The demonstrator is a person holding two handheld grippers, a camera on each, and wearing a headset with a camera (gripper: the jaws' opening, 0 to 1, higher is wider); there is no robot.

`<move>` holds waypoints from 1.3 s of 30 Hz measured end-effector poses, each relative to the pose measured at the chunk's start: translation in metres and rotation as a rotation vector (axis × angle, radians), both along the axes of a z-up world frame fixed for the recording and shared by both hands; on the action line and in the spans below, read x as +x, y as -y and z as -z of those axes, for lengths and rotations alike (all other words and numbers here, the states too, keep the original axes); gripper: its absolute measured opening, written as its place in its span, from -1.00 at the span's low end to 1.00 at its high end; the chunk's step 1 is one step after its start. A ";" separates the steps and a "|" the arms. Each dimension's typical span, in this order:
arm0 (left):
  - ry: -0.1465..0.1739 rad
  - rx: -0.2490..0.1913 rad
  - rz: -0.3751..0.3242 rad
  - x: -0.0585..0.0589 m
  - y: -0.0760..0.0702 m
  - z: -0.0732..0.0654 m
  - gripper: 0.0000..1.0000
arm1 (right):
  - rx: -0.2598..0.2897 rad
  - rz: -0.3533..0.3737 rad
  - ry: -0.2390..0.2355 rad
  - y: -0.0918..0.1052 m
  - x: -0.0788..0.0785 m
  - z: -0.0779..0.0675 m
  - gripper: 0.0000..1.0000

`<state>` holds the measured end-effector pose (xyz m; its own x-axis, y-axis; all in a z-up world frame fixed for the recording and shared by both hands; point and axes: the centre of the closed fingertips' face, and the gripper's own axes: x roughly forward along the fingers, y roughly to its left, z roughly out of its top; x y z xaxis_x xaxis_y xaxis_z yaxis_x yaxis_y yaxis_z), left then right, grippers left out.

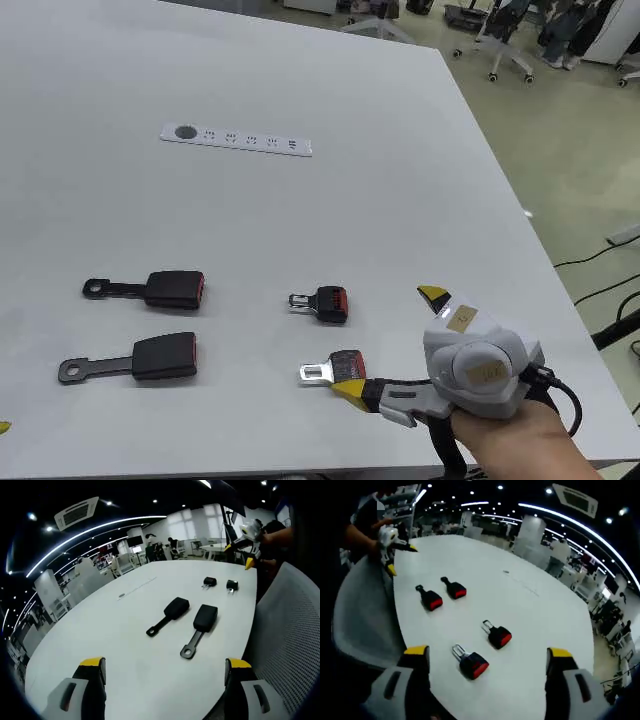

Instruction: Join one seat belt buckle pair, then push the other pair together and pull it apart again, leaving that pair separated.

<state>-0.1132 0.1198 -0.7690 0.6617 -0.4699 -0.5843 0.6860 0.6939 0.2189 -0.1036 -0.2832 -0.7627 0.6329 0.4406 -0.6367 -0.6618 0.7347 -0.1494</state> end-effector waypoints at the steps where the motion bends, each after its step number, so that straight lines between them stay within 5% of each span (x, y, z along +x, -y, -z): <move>1: -0.002 0.004 0.003 0.000 0.000 0.001 1.00 | -0.002 -0.004 0.005 0.000 0.000 -0.001 0.83; 21: -0.019 0.019 0.011 -0.001 0.003 0.004 1.00 | -0.004 0.005 0.002 0.001 0.002 -0.004 0.82; 29: -0.032 0.044 0.030 -0.003 0.003 0.009 1.00 | -0.045 -0.009 0.016 0.005 0.002 -0.004 0.84; 39: -0.035 0.048 0.017 -0.003 0.001 0.009 1.00 | -0.056 -0.011 -0.017 0.009 0.002 0.002 0.95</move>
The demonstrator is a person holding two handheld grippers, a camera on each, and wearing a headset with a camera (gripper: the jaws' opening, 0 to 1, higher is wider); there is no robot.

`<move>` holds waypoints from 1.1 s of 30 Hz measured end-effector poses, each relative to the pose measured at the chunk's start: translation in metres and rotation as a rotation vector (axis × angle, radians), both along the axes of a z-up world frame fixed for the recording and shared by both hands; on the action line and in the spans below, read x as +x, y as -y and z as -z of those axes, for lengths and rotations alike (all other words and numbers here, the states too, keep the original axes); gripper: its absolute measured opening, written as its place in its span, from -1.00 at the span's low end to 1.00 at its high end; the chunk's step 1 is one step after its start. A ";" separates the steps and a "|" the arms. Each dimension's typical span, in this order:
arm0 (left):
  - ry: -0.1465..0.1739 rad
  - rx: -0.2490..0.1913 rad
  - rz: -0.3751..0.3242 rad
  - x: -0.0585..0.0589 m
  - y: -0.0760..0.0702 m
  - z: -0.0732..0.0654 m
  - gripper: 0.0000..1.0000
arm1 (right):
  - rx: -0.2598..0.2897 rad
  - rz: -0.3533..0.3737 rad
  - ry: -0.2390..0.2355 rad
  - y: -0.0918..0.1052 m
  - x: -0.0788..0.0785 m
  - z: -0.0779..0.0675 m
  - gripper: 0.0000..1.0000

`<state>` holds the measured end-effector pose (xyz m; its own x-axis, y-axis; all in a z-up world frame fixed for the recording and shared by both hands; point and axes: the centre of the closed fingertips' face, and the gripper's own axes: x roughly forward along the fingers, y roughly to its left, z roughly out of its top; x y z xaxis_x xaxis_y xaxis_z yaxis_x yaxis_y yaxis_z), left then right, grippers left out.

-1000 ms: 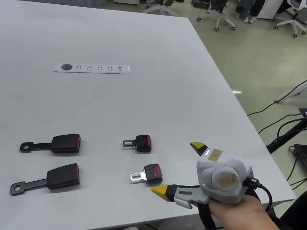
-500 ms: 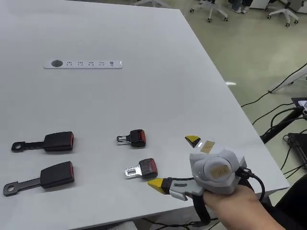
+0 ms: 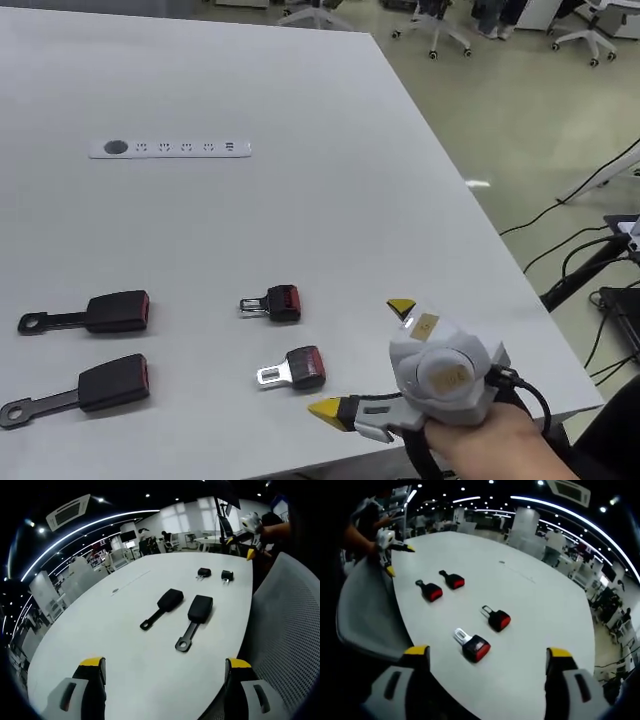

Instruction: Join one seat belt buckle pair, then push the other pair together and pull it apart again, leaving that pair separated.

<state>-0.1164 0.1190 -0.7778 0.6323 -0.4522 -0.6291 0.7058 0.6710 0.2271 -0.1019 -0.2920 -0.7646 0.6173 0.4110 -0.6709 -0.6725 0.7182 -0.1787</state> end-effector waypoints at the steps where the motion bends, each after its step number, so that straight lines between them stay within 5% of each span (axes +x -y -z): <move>1: 0.000 0.000 0.001 0.000 0.000 0.000 1.00 | 0.001 0.001 0.001 0.000 0.001 -0.001 0.96; 7: -0.002 0.022 0.024 -0.002 0.000 0.003 1.00 | -0.008 -0.005 0.010 -0.003 0.004 -0.003 0.98; 10: -0.043 0.029 0.042 -0.007 0.002 0.010 1.00 | -0.017 0.006 -0.026 -0.003 0.003 0.001 0.96; 15: -0.007 0.021 0.018 -0.001 -0.002 0.001 1.00 | 0.001 -0.010 -0.032 -0.009 0.004 -0.001 0.88; 18: -0.028 0.009 0.004 -0.002 -0.004 0.003 1.00 | 0.014 -0.021 -0.037 -0.014 0.005 -0.001 0.86; 24: -0.037 0.080 0.069 -0.009 -0.001 0.007 0.98 | -0.016 -0.101 0.009 -0.024 0.010 -0.003 0.82; 33: -0.106 0.088 0.153 -0.006 0.017 0.003 0.87 | -0.072 -0.205 -0.015 -0.027 0.013 0.002 0.62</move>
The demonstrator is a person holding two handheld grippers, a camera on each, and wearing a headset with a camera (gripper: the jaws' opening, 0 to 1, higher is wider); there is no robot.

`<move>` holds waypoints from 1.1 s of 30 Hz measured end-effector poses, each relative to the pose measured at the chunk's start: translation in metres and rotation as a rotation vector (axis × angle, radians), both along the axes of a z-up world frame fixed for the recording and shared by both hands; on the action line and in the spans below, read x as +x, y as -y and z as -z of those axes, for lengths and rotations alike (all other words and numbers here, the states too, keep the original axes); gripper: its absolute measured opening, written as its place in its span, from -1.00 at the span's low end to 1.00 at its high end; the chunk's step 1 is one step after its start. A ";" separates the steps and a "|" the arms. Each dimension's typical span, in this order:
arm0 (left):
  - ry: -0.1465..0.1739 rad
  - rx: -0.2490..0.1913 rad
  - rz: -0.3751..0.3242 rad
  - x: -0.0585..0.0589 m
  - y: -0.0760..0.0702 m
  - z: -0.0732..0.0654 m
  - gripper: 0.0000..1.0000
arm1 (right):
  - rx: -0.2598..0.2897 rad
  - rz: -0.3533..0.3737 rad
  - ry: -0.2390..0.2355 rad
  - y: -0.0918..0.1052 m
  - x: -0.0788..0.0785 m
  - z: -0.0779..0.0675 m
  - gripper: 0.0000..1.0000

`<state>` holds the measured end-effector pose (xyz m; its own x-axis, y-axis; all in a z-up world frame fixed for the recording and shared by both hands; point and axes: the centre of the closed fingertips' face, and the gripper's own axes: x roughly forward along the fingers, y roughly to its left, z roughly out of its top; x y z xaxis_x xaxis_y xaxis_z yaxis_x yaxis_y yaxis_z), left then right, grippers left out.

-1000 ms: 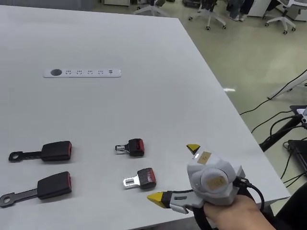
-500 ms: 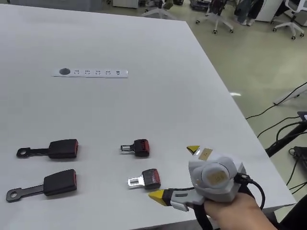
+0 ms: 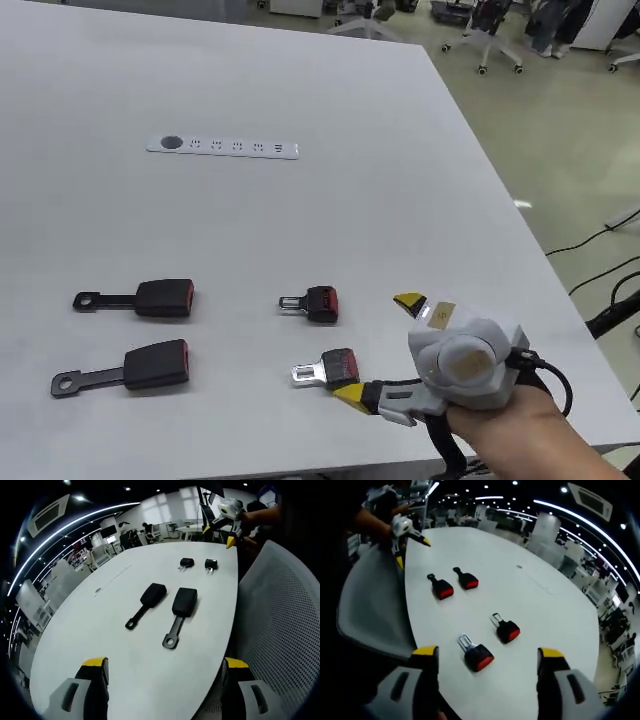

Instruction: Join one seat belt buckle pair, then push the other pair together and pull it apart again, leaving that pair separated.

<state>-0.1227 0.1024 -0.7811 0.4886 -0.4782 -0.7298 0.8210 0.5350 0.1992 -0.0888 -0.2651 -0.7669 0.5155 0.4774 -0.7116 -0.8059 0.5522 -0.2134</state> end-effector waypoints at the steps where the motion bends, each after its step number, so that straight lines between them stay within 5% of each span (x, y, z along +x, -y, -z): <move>1: -0.013 -0.001 0.010 0.000 0.003 0.000 0.83 | -0.001 -0.016 -0.012 -0.001 -0.001 0.002 0.59; 4: -0.061 0.020 0.037 -0.001 0.012 0.006 0.65 | -0.017 -0.055 -0.025 -0.001 0.002 0.008 0.50; 8: -0.084 0.050 0.086 0.002 0.027 0.014 0.64 | -0.033 -0.123 -0.057 -0.006 0.000 0.015 0.30; 12: -0.094 0.061 0.105 0.010 0.046 0.017 0.63 | -0.090 -0.171 -0.054 -0.004 0.002 0.024 0.28; 25: -0.119 0.098 0.130 0.035 0.083 0.031 0.59 | -0.129 -0.233 -0.108 0.001 -0.002 0.045 0.23; 33: -0.188 0.120 0.175 0.039 0.101 0.048 0.49 | -0.131 -0.261 -0.124 0.005 -0.001 0.054 0.07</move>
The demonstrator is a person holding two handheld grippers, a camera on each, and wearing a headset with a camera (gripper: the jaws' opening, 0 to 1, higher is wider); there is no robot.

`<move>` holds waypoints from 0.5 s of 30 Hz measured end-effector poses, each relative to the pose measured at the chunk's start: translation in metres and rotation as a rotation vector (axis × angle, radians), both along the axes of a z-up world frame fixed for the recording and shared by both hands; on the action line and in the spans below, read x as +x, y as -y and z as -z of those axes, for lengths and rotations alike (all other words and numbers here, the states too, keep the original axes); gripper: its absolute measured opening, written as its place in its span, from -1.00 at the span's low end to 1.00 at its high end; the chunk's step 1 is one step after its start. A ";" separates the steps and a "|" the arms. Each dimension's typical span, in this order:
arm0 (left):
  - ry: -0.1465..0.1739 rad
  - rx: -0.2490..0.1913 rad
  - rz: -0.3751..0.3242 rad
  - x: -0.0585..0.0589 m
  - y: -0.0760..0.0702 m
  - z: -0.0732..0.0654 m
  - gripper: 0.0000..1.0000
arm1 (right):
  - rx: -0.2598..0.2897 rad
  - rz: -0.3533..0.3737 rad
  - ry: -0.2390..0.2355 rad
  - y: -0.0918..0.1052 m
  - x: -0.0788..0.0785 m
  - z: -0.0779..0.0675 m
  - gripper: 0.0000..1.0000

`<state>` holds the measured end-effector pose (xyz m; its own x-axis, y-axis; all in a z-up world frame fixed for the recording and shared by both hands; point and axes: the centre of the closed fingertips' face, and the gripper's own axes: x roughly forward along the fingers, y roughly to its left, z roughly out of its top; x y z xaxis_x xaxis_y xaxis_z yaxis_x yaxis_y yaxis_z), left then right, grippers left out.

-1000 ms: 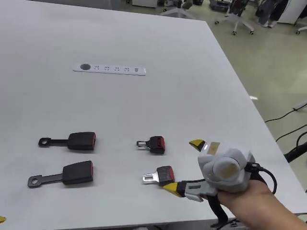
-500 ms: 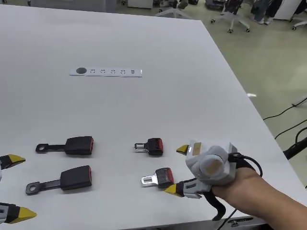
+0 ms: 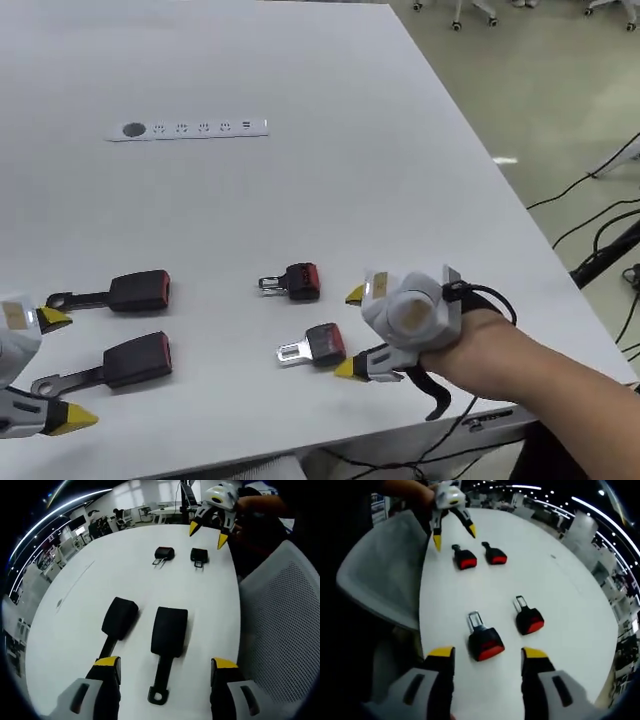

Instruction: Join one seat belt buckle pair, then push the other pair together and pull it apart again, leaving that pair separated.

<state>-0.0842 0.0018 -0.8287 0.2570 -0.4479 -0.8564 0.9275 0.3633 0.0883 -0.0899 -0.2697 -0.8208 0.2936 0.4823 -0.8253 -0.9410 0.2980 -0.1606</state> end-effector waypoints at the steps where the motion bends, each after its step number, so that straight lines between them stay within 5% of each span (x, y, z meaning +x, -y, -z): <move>1: -0.008 0.005 0.006 0.000 0.003 0.002 0.48 | 0.003 -0.003 0.003 0.000 0.001 -0.001 0.07; 10: -0.065 0.037 0.058 0.003 0.017 0.010 0.39 | 0.021 -0.061 0.017 -0.002 0.011 0.001 0.06; 15: -0.084 0.058 0.080 0.001 0.022 0.014 0.38 | 0.016 -0.089 -0.038 -0.003 0.007 0.014 0.11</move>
